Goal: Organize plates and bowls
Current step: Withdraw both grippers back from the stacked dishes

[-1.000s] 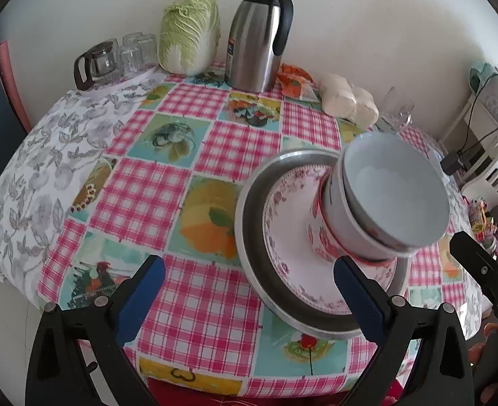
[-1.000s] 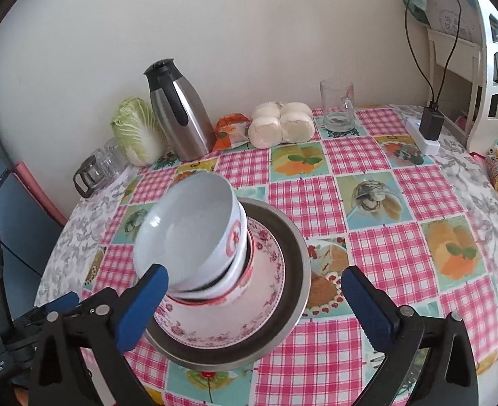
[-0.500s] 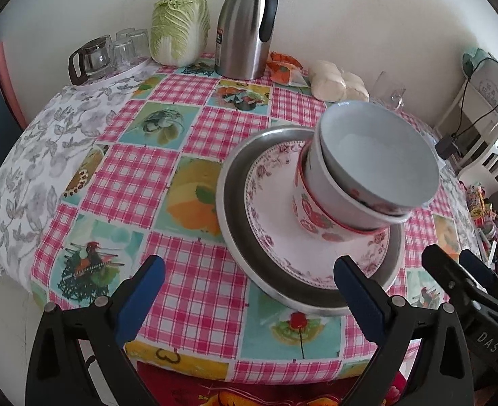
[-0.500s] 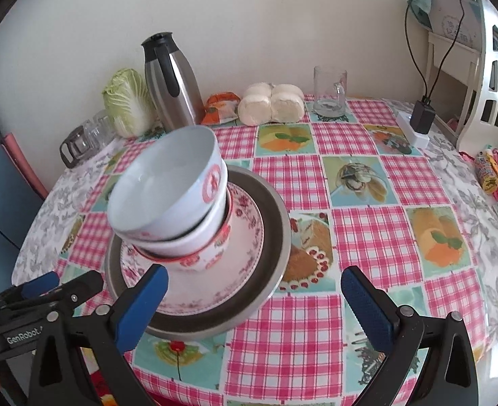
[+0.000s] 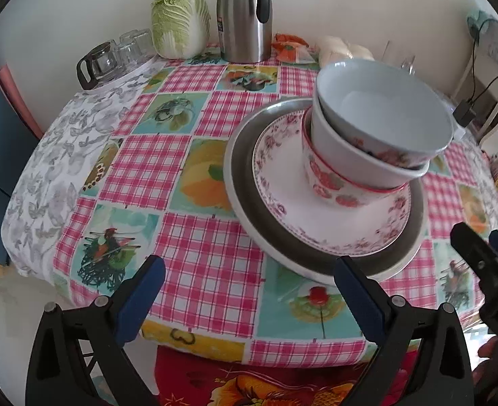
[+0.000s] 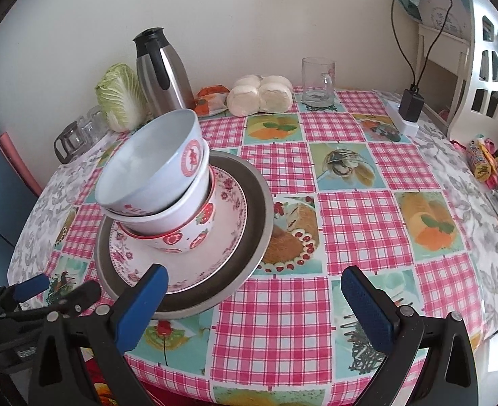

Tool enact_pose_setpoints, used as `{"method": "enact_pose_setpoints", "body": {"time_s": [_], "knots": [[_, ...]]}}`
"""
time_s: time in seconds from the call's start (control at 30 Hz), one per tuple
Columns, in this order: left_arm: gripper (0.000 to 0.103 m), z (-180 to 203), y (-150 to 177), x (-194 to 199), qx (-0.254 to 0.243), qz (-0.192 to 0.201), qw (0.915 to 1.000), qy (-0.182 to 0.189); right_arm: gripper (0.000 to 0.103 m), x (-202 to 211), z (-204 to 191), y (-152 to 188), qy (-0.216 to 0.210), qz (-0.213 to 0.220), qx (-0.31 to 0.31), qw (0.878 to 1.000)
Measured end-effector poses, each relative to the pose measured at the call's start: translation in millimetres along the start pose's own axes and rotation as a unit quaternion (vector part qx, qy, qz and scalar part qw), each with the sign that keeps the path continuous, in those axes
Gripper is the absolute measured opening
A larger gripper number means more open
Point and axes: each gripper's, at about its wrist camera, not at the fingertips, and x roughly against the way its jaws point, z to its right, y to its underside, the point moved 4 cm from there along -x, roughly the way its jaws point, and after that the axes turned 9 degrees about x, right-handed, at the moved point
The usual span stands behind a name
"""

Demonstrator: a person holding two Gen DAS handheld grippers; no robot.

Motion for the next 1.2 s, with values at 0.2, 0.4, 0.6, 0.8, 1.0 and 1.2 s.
{"method": "enact_pose_setpoints", "body": {"time_s": [0.2,0.4,0.6,0.8,1.0,1.2], "knots": [[0.100,-4.9,-0.4,-2.0,0.006,-0.002,0.9998,-0.017,0.103,-1.4,1.4,1.7,0.000,-0.005,0.001,1.000],[0.100,-6.5,-1.6,-6.4,0.008,-0.009,0.9997,-0.021,0.103,-7.5,2.6,3.9,0.000,-0.013,0.002,1.000],[0.100,-5.8,-1.1,-10.9,0.002,-0.020,0.9995,-0.025,0.103,-13.0,3.9,4.6,-0.001,-0.020,0.002,1.000],[0.100,-6.8,-0.7,-12.9,0.000,-0.026,0.9993,-0.026,0.103,-15.1,2.8,4.8,-0.002,-0.024,0.004,1.000],[0.100,-7.6,-0.8,-14.8,-0.002,-0.030,0.9991,-0.030,0.103,-18.3,2.0,5.8,-0.003,-0.031,0.009,0.999],[0.100,-7.4,0.1,-14.6,-0.005,-0.031,0.9989,-0.034,0.103,-21.0,1.7,6.7,-0.001,-0.035,0.012,0.999]]}}
